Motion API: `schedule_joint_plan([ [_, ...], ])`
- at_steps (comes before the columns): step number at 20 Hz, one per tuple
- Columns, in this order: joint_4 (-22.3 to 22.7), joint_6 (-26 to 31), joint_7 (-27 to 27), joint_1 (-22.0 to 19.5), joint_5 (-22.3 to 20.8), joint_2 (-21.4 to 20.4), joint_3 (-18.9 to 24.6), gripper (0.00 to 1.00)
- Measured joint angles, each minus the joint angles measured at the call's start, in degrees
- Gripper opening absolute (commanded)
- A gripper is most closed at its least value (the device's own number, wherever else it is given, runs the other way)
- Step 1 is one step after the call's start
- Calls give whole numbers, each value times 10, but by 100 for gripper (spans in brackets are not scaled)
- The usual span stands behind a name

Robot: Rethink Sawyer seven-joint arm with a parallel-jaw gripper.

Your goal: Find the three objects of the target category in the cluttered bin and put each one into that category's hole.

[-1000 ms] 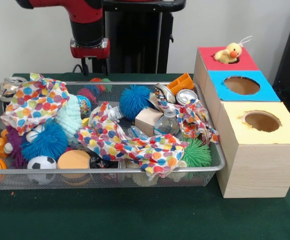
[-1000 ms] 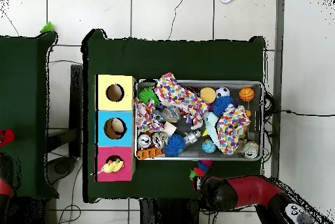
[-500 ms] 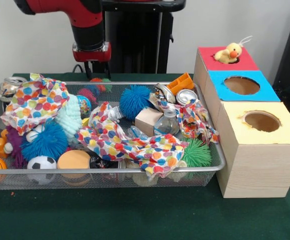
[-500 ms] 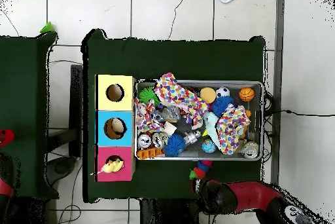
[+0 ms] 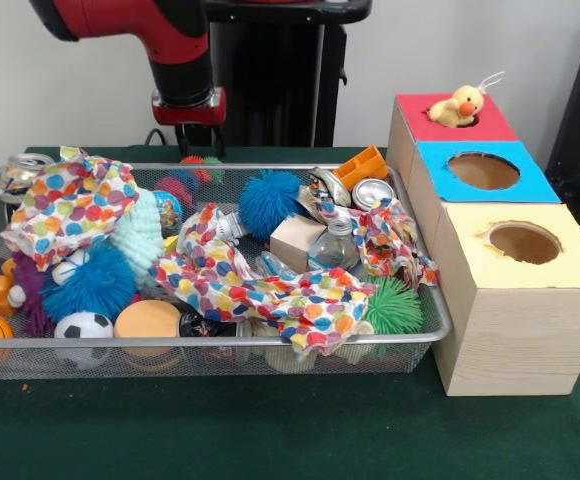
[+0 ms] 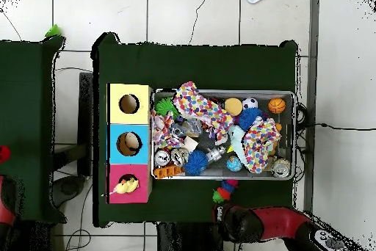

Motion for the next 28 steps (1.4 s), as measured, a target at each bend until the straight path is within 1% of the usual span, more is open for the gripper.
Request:
schedule_joint_plan([
  [2,-3,-12,0,5,-2,4,-8,100],
  [9,-10,-97,0,46,-13,9,-58,100],
  [11,-12,-112,0,50,-13,9,-64,100],
  [18,-13,-127,0,51,-13,9,-69,100],
  [22,-13,-127,0,45,-13,6,-68,100],
  [24,-13,-127,0,34,-13,2,-64,100],
  [28,-10,-115,0,-5,-1,-6,-43,100],
])
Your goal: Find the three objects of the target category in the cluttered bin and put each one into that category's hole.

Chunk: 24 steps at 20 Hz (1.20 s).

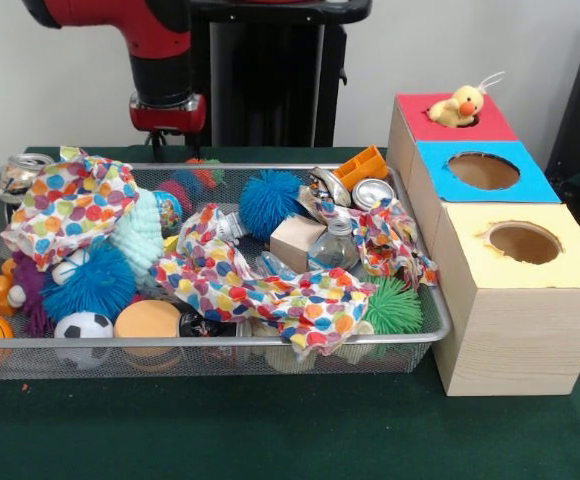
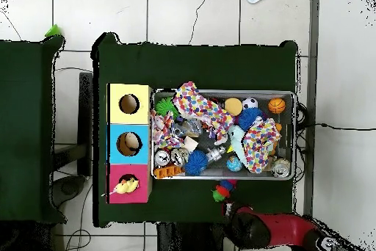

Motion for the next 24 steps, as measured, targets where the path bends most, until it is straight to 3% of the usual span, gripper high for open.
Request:
schedule_joint_plan([
  [5,13,81,0,-79,61,-14,49,100],
  [12,41,176,0,-128,116,-20,91,100],
  [17,62,204,0,-143,140,-20,114,100],
  [24,84,187,0,-155,143,-20,142,100],
])
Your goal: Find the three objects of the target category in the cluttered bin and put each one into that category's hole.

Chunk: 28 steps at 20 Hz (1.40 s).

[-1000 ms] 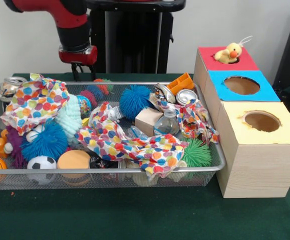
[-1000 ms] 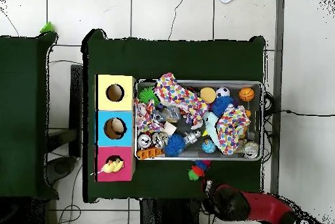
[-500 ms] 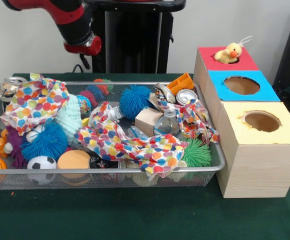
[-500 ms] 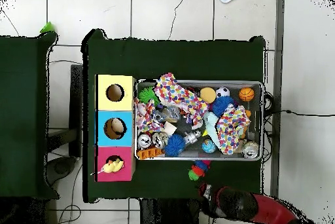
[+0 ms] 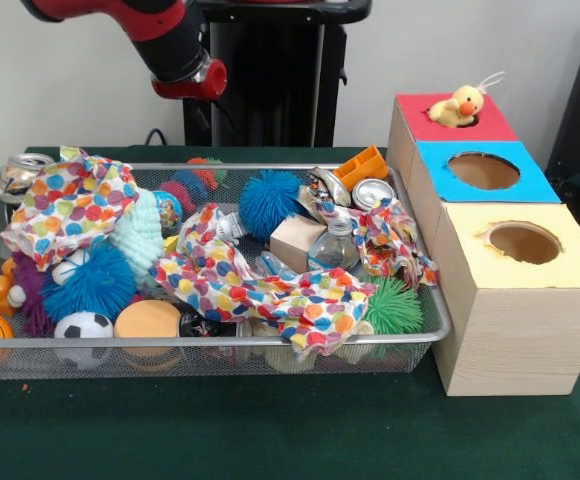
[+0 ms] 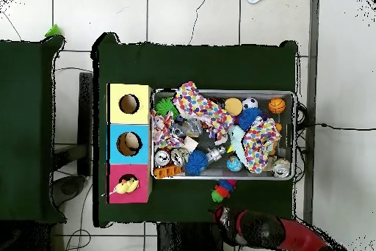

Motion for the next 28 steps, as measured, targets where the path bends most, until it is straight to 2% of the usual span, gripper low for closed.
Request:
schedule_joint_plan([
  [7,7,-41,0,-11,0,0,27,100],
  [18,9,-41,0,-31,0,0,54,100],
  [28,9,-41,0,-27,-8,-6,60,100],
])
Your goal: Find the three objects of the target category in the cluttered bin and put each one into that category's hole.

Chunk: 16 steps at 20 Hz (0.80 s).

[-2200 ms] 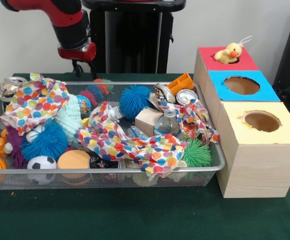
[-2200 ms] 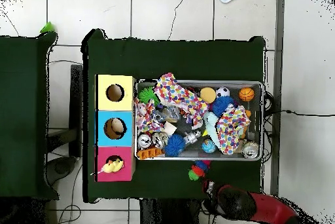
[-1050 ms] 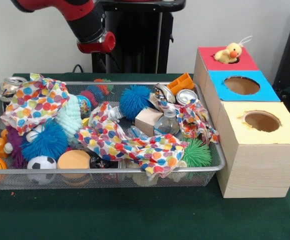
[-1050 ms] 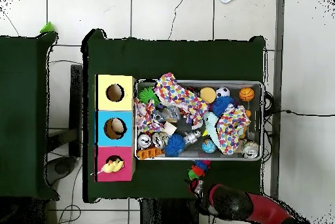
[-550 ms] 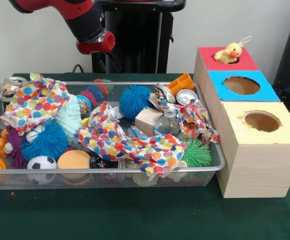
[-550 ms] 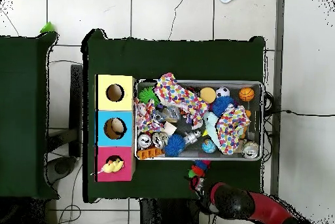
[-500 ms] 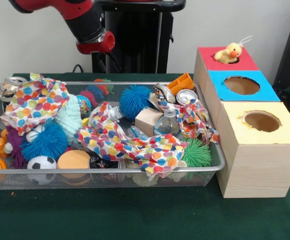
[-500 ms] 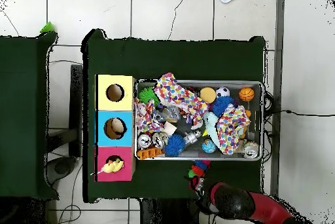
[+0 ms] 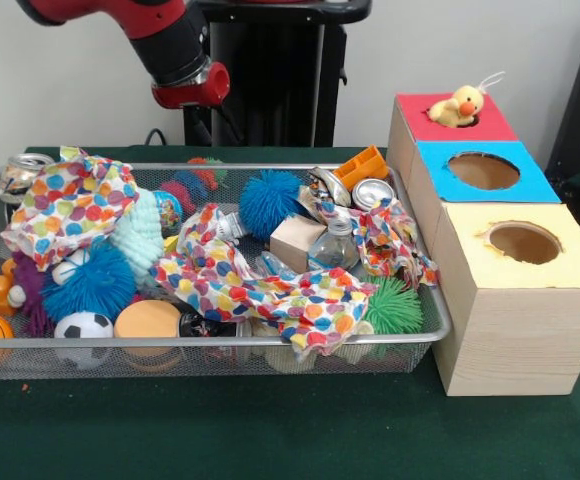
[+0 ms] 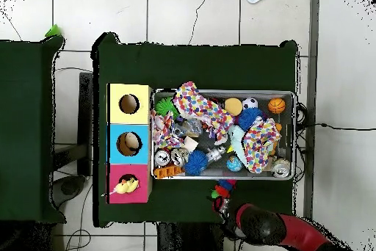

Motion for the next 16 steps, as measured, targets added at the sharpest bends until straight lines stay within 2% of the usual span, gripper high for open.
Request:
schedule_joint_plan([
  [5,0,0,0,19,-16,-9,-2,100],
  [16,-15,0,0,87,-58,-48,-24,100],
])
